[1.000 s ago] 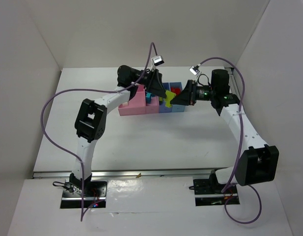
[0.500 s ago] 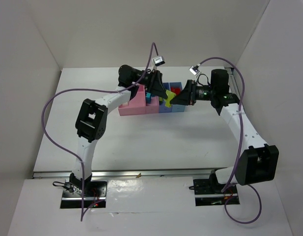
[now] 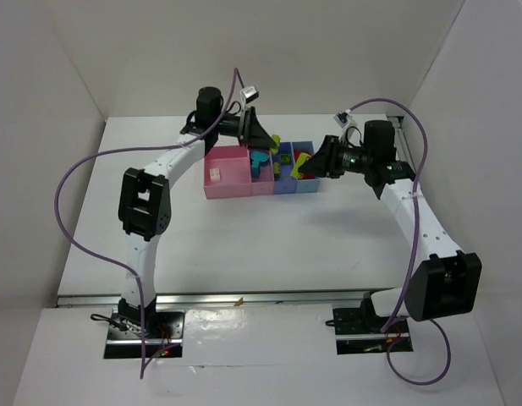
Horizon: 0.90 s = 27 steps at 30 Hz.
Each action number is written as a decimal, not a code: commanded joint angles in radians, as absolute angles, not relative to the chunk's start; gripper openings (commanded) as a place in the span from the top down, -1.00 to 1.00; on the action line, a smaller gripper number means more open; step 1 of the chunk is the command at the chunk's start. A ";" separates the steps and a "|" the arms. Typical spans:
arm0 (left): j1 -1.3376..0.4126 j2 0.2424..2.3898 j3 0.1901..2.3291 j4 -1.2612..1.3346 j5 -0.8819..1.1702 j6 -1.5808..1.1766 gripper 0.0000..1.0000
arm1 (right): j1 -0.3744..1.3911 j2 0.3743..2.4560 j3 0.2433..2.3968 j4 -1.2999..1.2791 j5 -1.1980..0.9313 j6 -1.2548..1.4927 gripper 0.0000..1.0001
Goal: Sort the legos into containers by color
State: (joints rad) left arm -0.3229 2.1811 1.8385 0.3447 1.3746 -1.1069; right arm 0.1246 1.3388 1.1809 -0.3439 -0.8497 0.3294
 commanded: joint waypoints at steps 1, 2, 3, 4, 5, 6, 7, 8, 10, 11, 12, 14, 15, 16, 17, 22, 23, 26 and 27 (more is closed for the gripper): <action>-0.331 2.161 2.119 -0.494 1.074 -0.508 1.00 | 0.120 1.360 1.229 -0.342 -0.608 0.366 0.93; -0.331 2.170 2.156 -0.564 1.012 -0.485 1.00 | 0.129 1.382 1.244 -0.327 -0.585 0.367 0.93; -0.331 2.171 2.175 -0.628 0.927 -0.474 1.00 | 0.129 1.399 1.244 -0.304 -0.522 0.391 0.93; -0.321 2.171 2.162 -0.629 0.901 -0.474 1.00 | 0.144 1.442 1.259 -0.278 -0.497 0.391 0.93; -0.321 2.143 2.140 -0.629 0.872 -0.474 1.00 | 0.164 1.468 1.272 -0.253 -0.479 0.391 0.93; -0.321 2.129 2.097 -0.629 0.808 -0.488 1.00 | 0.175 1.494 1.290 -0.253 -0.444 0.391 0.93; -0.321 2.117 2.080 -0.629 0.777 -0.488 1.00 | 0.184 1.524 1.331 -0.253 -0.430 0.391 0.93; -0.321 2.106 2.065 -0.640 0.747 -0.497 1.00 | 0.204 1.572 1.347 -0.236 -0.419 0.391 0.91; -0.321 2.074 2.028 -0.650 0.675 -0.497 1.00 | 0.213 1.610 1.379 -0.215 -0.381 0.382 0.91; -0.321 2.065 2.017 -0.650 0.652 -0.497 1.00 | 0.228 1.649 1.388 -0.201 -0.380 0.382 0.91; -0.330 2.051 2.007 -0.661 0.619 -0.497 1.00 | 0.242 1.672 1.403 -0.201 -0.370 0.382 0.91; -0.330 2.042 2.006 -0.661 0.589 -0.497 1.00 | 0.256 1.736 1.442 -0.201 -0.344 0.371 0.91; -0.330 2.042 1.997 -0.672 0.577 -0.497 1.00 | 0.271 1.755 1.451 -0.201 -0.333 0.361 0.88; -0.330 2.042 1.997 -0.672 0.577 -0.497 1.00 | 0.272 1.791 1.471 -0.192 -0.313 0.360 0.88; -0.330 2.042 1.997 -0.684 0.565 -0.497 1.00 | 0.281 1.810 1.485 -0.192 -0.304 0.348 0.84; -0.330 2.023 1.997 -0.684 0.543 -0.497 1.00 | 0.281 1.920 1.615 -0.244 -0.269 0.319 0.33; -0.330 2.023 1.997 -0.684 0.543 -0.497 1.00 | 0.290 1.930 1.627 -0.253 -0.256 0.319 0.14; -0.330 2.023 2.006 -0.684 0.555 -0.488 1.00 | 0.290 1.940 1.638 -0.253 -0.221 0.319 -0.40; -0.330 2.023 2.017 -0.684 0.555 -0.488 1.00 | 0.290 1.930 1.649 -0.253 -0.221 0.319 -0.46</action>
State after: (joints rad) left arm -0.3260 2.0804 1.9892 -0.6811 0.5598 -0.5190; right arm 0.2836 1.9491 1.5826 -0.2703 -0.2676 0.3408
